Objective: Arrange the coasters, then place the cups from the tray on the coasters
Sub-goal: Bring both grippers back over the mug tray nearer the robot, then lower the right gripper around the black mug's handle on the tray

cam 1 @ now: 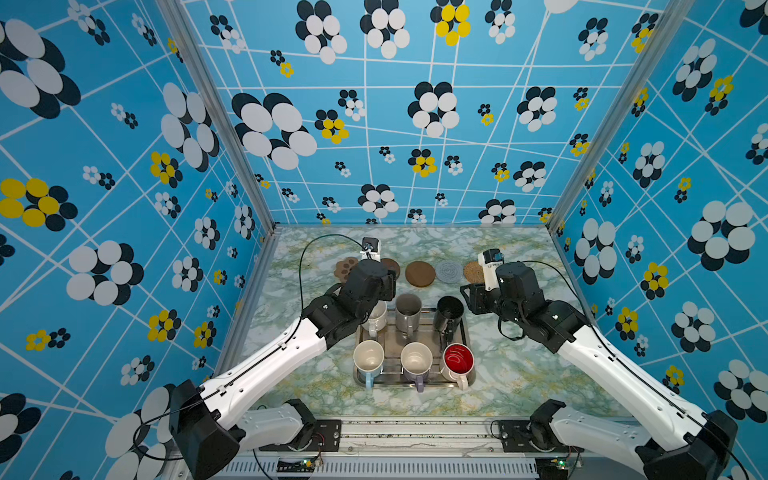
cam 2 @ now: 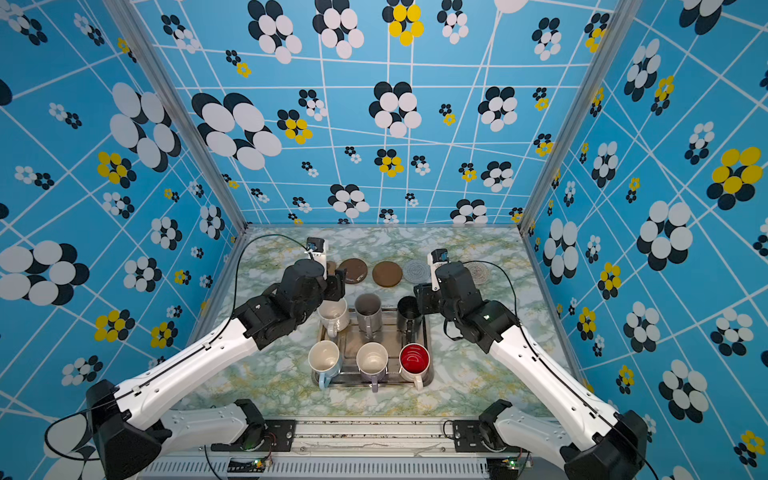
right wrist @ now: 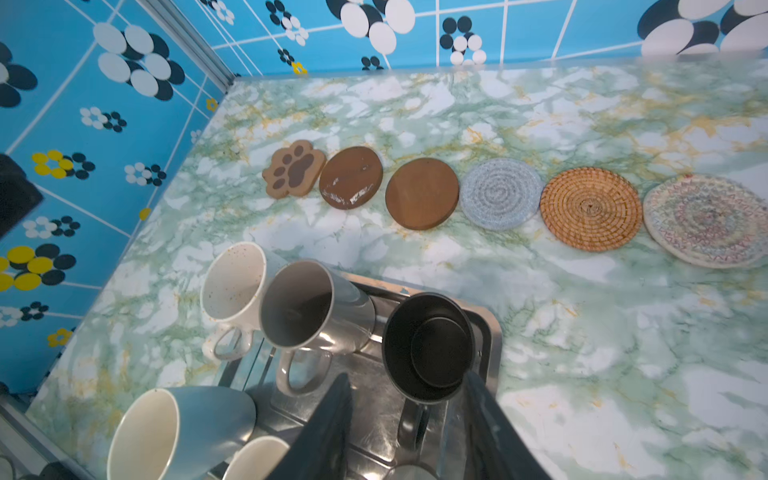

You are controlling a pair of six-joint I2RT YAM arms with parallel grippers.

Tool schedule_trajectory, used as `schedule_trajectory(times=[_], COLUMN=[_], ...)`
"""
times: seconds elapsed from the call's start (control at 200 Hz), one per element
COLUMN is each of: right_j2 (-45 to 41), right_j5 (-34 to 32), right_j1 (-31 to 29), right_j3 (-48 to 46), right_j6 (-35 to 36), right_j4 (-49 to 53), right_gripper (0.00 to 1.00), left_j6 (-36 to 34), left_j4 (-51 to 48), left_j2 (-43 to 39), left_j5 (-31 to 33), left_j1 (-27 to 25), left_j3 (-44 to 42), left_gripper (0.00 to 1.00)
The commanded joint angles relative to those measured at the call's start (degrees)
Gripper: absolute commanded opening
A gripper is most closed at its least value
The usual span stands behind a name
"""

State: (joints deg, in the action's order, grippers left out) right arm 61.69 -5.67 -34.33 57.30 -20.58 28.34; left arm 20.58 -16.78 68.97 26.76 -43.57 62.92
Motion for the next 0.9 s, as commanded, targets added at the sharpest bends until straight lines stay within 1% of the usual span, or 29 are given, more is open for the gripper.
schedule_trajectory(times=[0.0, 0.095, 0.165, 0.375, 0.525, 0.895], right_j2=[-0.6, 0.2, 0.7, 3.0, 5.6, 10.8], right_j5=[0.6, 0.6, -0.8, -3.6, -3.6, -4.1], right_j1=[-1.1, -1.3, -1.9, -6.0, -8.0, -10.0], right_j3=[-2.8, -3.8, -4.2, -6.1, -6.2, -6.7], right_j6=[-0.6, -1.9, -2.9, -6.1, -7.8, -11.8], right_j4=[5.1, 6.1, 6.8, 6.9, 6.8, 5.8], right_gripper=[0.46, 0.46, 0.45, 0.47, 0.49, 0.53], left_j6=[0.4, 0.3, 0.0, -0.9, -1.3, -1.5], left_j4=[2.9, 4.6, 5.3, 6.2, 6.5, 7.1], left_j2=[-0.8, -0.5, -0.2, 0.9, 1.2, 1.3], left_j5=[2.8, 2.4, 2.2, 2.5, 2.3, 2.1], left_j1=[-0.3, -0.3, -0.3, -0.2, -0.2, -0.3], left_j3=[-1.3, -2.1, -2.4, -2.6, -2.6, -3.3], left_gripper=[0.66, 0.66, 0.66, 0.67, 0.67, 0.67])
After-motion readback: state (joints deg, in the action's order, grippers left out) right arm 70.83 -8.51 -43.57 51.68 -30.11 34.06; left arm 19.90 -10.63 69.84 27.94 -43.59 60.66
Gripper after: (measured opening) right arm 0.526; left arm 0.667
